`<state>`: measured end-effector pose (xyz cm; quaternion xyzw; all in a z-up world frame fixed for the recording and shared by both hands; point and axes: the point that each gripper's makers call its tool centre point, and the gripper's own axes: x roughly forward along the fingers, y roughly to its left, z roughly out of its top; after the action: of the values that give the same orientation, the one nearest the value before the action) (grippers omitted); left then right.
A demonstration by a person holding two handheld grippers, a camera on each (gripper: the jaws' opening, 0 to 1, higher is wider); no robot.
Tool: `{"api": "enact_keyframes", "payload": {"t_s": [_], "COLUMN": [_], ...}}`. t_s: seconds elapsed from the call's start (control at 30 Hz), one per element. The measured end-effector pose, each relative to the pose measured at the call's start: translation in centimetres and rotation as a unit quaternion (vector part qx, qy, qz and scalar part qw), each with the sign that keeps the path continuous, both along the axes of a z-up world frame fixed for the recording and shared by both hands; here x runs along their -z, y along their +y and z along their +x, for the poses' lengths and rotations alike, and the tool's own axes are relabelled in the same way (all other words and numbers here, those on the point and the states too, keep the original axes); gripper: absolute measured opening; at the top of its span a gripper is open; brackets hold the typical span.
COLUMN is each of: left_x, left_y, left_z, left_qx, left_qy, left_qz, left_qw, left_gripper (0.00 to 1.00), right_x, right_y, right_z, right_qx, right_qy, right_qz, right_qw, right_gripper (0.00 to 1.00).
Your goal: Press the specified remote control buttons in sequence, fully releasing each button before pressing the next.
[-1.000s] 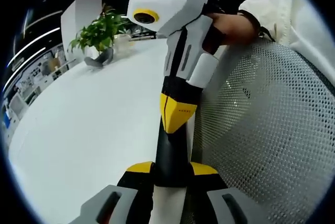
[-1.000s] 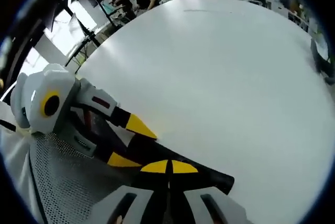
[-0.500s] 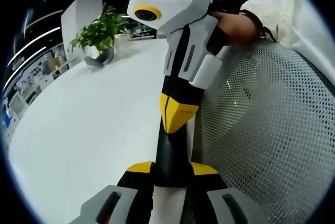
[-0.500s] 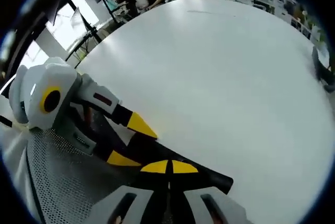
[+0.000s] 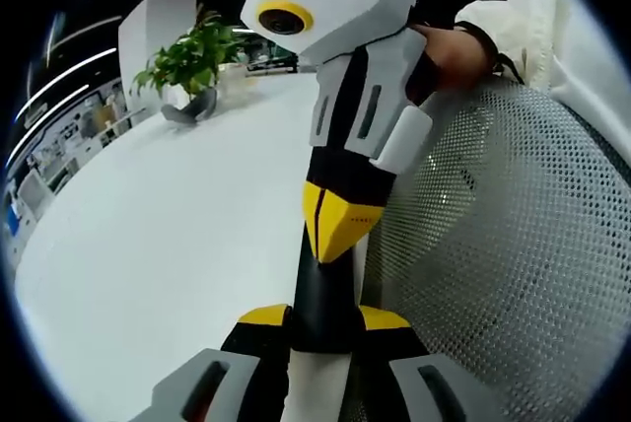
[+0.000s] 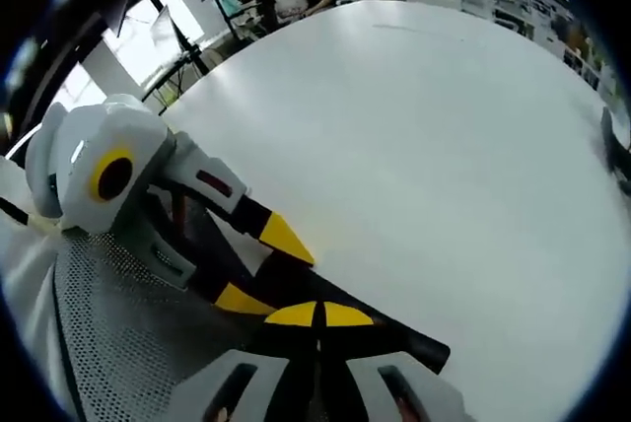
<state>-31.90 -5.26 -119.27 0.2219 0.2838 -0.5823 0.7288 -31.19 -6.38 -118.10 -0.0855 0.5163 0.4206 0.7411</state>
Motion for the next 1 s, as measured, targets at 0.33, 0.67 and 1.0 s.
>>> {"api": "enact_keyframes", "payload": {"t_s": [0.33,0.67,1.0], "left_x": [-0.01,-0.06,-0.01], "left_y": [0.08,-0.05,-0.02], "left_z": [0.0,0.04,0.06], "left_qx": [0.001,0.0,0.001], "left_qy": [-0.001,0.002,0.002], "left_qz": [0.002,0.008,0.005], "left_qw": [1.0,1.0,1.0], "left_gripper": [0.25,0.25,0.25], "right_x": [0.35,0.32,0.42], "right_y": [0.17,0.04,0.0], "right_z": [-0.3,-0.24,-0.01], "right_qx": [-0.027,-0.008,0.013], "right_qy": [-0.021,-0.008,0.02], "right_qz": [-0.024,-0.013,0.01], "right_qw": [0.9992,0.9998,0.9997], "right_gripper": [0.0,0.0,0.0]}}
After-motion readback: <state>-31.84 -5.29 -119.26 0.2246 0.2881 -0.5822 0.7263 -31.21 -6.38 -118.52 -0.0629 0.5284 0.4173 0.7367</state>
